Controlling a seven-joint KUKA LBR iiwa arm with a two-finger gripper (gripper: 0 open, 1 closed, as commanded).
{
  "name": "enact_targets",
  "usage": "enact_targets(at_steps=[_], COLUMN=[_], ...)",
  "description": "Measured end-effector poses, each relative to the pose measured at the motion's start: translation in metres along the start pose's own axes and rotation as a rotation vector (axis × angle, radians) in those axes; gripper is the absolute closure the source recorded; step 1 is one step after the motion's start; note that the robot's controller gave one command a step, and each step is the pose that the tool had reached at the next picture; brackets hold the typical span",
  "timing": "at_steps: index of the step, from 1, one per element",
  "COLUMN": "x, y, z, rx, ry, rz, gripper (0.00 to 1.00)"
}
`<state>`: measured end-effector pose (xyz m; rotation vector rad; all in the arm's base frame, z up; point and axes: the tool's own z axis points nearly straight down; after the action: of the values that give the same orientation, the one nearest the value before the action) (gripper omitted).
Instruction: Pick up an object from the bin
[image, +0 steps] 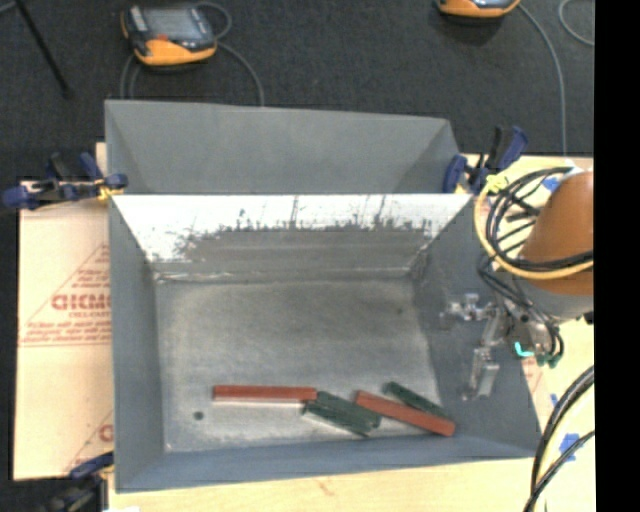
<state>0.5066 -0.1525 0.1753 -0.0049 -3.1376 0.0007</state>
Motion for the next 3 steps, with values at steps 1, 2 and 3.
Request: enact_targets(at_steps=[1, 2, 3], x=[-0.002, 0.013, 0.011], y=[0.0, 0.014, 0.014], z=[-0.004, 0.046, 0.102], rx=[0.002, 0.003, 0.003], ry=[-0.008, -0.014, -0.011], rz=[-0.003, -0.009, -0.147], gripper=[0.0, 0.0, 1.0])
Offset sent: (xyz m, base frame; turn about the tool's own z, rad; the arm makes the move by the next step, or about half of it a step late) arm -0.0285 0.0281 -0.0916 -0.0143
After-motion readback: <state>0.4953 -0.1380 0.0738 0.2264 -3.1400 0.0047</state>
